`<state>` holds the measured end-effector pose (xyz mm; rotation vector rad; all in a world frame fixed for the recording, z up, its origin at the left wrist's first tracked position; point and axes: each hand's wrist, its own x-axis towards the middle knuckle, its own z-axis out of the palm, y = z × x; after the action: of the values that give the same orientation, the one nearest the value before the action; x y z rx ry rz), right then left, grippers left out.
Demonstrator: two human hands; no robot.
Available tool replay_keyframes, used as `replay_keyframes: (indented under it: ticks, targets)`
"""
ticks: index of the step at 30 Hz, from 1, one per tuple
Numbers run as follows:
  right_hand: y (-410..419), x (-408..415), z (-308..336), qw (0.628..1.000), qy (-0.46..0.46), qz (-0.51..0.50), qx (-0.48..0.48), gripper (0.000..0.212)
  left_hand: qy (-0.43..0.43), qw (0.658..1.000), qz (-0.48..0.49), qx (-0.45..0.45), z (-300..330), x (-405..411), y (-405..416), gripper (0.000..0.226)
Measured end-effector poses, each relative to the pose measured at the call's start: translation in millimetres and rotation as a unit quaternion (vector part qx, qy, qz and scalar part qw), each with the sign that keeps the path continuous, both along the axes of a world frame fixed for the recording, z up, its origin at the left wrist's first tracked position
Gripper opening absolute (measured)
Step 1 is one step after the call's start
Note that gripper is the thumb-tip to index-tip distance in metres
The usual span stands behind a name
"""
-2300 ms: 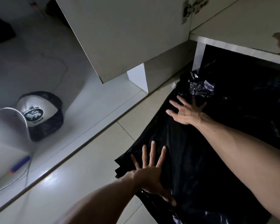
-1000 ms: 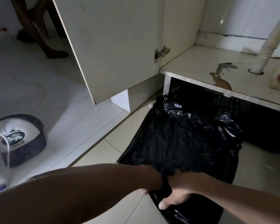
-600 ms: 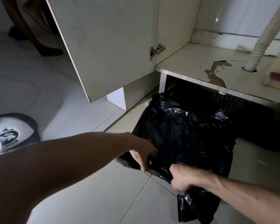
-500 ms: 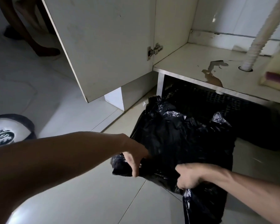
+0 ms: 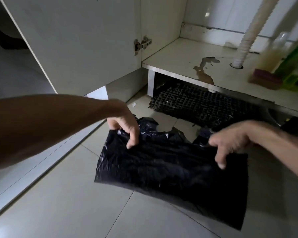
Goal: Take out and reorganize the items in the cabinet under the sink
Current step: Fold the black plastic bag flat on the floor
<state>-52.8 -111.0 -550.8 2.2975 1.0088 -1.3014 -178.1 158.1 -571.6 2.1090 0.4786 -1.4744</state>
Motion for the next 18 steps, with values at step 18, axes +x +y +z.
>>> replay_keyframes:
  ticks: [18]
  targets:
    - [54.7, 108.2, -127.9, 0.915, -0.256, -0.176, 0.258, 0.043, -0.399, 0.865, -0.105, 0.286, -109.8, 68.5, -13.8, 0.082]
